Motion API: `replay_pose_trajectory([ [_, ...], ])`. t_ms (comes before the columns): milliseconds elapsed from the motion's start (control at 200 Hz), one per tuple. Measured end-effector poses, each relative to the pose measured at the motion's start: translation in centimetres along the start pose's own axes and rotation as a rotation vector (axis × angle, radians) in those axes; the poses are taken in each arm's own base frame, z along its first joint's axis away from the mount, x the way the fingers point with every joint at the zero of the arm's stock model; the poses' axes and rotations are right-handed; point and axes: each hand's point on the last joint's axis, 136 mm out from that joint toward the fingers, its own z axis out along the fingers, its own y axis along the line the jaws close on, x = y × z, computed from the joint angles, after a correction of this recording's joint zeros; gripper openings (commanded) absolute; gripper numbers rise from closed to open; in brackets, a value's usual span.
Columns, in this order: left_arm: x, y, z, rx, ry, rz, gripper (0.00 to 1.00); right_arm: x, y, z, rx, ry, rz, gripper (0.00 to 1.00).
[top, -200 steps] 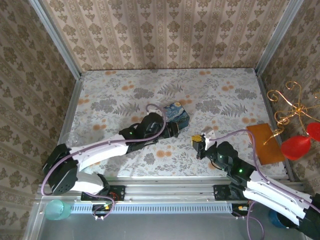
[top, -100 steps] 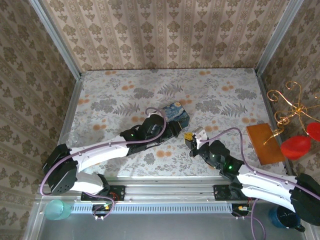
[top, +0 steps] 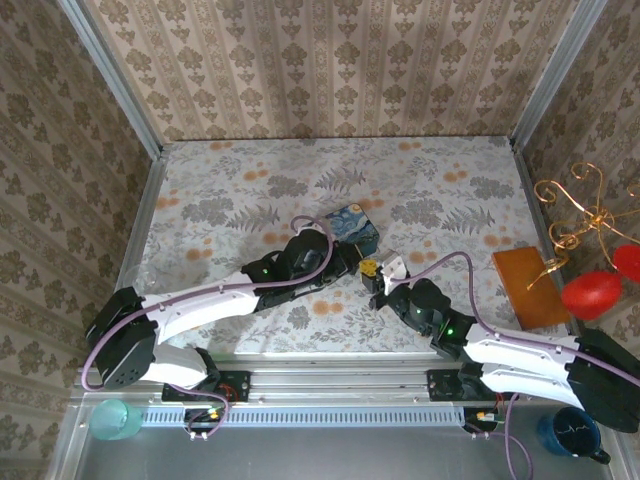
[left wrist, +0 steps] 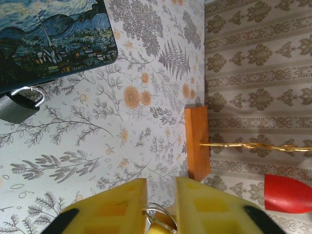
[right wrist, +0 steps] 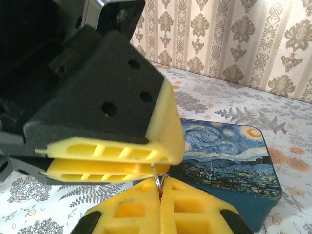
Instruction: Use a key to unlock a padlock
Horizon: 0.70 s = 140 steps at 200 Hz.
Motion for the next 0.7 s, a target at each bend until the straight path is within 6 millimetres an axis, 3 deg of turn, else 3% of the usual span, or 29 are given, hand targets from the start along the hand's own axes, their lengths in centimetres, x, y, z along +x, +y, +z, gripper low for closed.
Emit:
replay_pose_trajectory([
  [260, -0.2, 0.2, 0.1, 0.020, -0.007, -0.021, 0.03, 0.9, 0.0, 0.4, 0.024, 0.027, -0.033, 0.00],
  [330, -0.2, 0.4, 0.1, 0.022, -0.006, -0.029, 0.01, 1.1, 0.1, 0.4, 0.027, 0.032, -0.037, 0.05],
  [550, -0.9, 0.6, 0.2, 0.037, -0.019, -0.035, 0.00, 0.2, 0.4, 0.8, 0.023, 0.038, -0.024, 0.47],
  [700, -2.9, 2.1, 0.0, 0.011, -0.062, -0.002, 0.00, -1.9, 0.3, 1.0, 0.017, 0.042, 0.073, 0.56],
])
